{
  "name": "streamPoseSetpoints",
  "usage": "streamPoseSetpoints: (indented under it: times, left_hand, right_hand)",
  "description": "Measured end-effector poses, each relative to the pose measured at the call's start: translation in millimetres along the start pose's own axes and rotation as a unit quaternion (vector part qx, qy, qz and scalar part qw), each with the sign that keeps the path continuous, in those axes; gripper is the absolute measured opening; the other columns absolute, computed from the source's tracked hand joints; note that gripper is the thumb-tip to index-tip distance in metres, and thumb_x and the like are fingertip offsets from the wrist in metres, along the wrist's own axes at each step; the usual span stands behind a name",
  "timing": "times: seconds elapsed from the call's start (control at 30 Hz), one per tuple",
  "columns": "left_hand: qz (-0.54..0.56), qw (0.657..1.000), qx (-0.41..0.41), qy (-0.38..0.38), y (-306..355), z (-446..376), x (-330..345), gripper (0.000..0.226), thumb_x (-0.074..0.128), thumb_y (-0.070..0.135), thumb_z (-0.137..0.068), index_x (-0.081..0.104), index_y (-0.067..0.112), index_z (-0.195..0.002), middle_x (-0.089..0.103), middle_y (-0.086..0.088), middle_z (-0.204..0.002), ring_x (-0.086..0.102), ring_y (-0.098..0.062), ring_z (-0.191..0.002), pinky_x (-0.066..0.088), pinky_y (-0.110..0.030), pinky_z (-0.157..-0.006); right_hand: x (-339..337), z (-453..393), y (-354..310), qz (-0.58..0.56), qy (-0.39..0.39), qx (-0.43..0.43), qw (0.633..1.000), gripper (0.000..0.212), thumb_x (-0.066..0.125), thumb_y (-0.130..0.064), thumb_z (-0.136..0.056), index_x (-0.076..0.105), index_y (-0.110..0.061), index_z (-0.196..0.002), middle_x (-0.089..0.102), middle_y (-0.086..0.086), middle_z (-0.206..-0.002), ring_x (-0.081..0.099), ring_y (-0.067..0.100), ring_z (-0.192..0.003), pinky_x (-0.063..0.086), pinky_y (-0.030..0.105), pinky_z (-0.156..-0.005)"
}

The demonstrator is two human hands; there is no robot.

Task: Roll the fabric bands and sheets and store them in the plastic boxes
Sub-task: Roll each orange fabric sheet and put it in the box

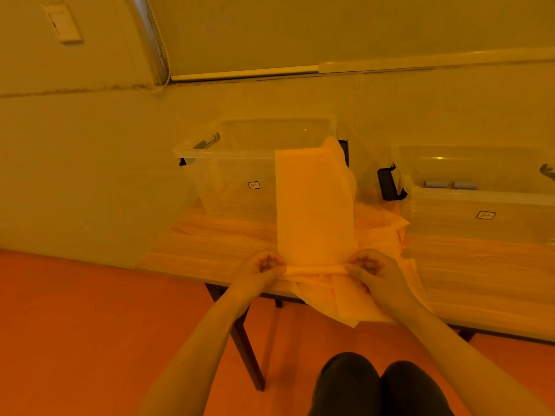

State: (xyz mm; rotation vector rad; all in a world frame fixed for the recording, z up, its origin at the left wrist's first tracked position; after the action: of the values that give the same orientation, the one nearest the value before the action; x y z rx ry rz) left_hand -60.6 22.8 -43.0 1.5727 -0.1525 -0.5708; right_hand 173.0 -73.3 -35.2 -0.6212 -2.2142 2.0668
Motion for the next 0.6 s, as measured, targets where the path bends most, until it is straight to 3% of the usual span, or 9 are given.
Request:
streamPoseSetpoints:
  times: [0.23,0.4,0.5,0.6]
  left_hand:
    - [0.010,0.999,-0.027,0.016,-3.6,1.5,-0.6,0.004,0.071,0.020,-0.084,0.072,0.023,-0.085,0.063,0.013,-0.065,0.054,-0.001,-0.057,0.043,-0.016,-0.054]
    - [0.000,1.000,-0.029,0.003,-4.7,0.7,1.0,0.014,0.078,0.021,-0.076,0.073,0.031,-0.084,0.073,0.005,-0.091,0.069,-0.014,-0.087,0.057,-0.030,-0.078]
    - [-0.012,0.999,-0.024,0.020,-2.7,1.2,-0.8,0.010,0.077,0.026,-0.077,0.073,0.035,-0.078,0.072,0.003,-0.087,0.065,-0.014,-0.078,0.053,-0.026,-0.070]
    - [-0.011,0.999,-0.016,0.025,-0.6,2.2,-0.7,0.002,0.074,0.029,-0.080,0.073,0.030,-0.080,0.069,0.002,-0.086,0.060,-0.011,-0.076,0.048,-0.023,-0.067]
  right_hand:
    - [2.2,-1.4,2.6,0.029,-0.002,0.007,1.000,0.018,0.074,-0.013,-0.081,0.067,-0.020,-0.096,0.065,0.003,-0.084,0.060,0.016,-0.075,0.046,0.018,-0.062]
    - [-1.0,-1.6,1.5,0.023,0.014,0.000,1.000,0.011,0.071,-0.021,-0.084,0.068,-0.021,-0.094,0.064,0.001,-0.084,0.060,0.016,-0.075,0.044,0.021,-0.062]
    - [-1.8,-2.6,3.4,0.023,0.017,-0.001,1.000,0.008,0.071,-0.022,-0.084,0.068,-0.022,-0.092,0.065,0.000,-0.086,0.060,0.018,-0.078,0.045,0.024,-0.065]
    - [-1.1,-4.7,5.3,0.040,0.008,-0.010,0.999,0.008,0.070,-0.022,-0.085,0.068,-0.025,-0.092,0.064,-0.009,-0.099,0.059,0.015,-0.091,0.050,0.031,-0.078]
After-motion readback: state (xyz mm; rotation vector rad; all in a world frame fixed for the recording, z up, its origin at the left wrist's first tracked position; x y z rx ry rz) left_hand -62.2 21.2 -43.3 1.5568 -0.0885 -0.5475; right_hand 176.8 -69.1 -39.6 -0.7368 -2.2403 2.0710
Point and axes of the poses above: each hand's wrist, its own z-axis away from the middle knuckle, its own x-axis out of the palm, y = z × x, the point moved 8 cm from there along -z, towards the middle knuckle
